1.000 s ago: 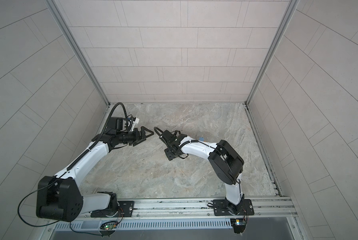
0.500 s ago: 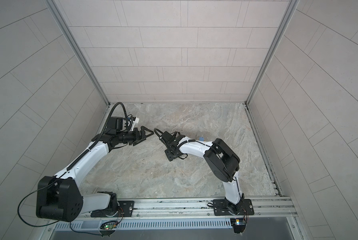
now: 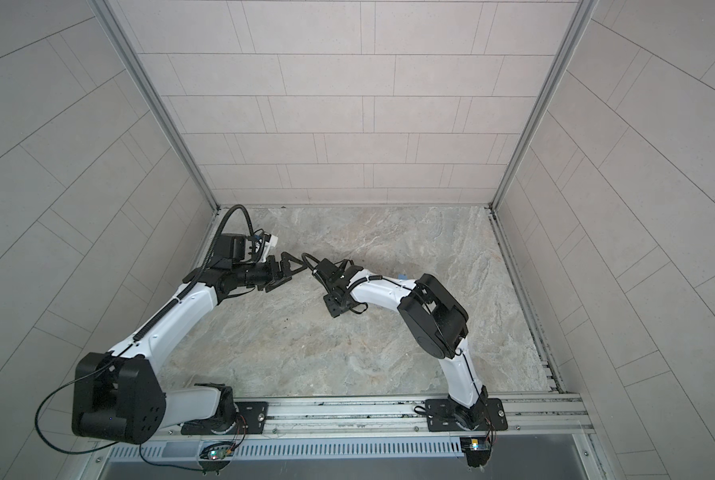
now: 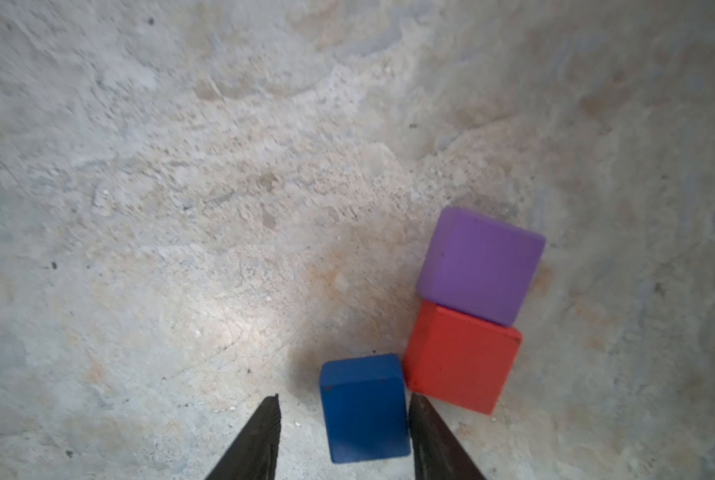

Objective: Build the wood block tower
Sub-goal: 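Move the right gripper toward the purple, red and blue cubes, then lower the right gripper onto the blue cube and close on it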

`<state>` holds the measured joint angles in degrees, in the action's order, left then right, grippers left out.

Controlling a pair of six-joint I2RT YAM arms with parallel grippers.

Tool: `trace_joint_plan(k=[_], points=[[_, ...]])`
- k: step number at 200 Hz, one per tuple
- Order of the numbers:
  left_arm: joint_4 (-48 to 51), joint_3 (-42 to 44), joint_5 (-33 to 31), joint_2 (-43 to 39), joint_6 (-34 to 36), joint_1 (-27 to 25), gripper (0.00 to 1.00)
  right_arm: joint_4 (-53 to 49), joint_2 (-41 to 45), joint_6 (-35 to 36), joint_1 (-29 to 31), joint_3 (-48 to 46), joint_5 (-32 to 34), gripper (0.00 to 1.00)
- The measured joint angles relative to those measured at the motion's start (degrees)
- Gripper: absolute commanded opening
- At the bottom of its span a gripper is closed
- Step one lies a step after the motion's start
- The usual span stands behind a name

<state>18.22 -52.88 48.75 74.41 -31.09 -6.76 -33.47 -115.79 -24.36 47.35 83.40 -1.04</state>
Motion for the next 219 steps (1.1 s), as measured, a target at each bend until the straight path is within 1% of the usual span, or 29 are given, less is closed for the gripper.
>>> trace_joint_plan(k=[31, 109, 219], points=[[0.0, 0.0, 0.1, 0.0, 0.0, 0.0, 1.0, -0.6, 0.0, 0.1, 0.0, 0.3, 0.2, 0.48], [0.0, 0.0, 0.1, -0.1, 0.0, 0.0, 1.0, -1.2, -0.2, 0.7, 0.0, 0.3, 0.3, 0.41], [0.0, 0.0, 0.1, -0.1, 0.0, 0.0, 1.0, -1.3, -1.6, 1.2, 0.0, 0.3, 0.7, 0.4]])
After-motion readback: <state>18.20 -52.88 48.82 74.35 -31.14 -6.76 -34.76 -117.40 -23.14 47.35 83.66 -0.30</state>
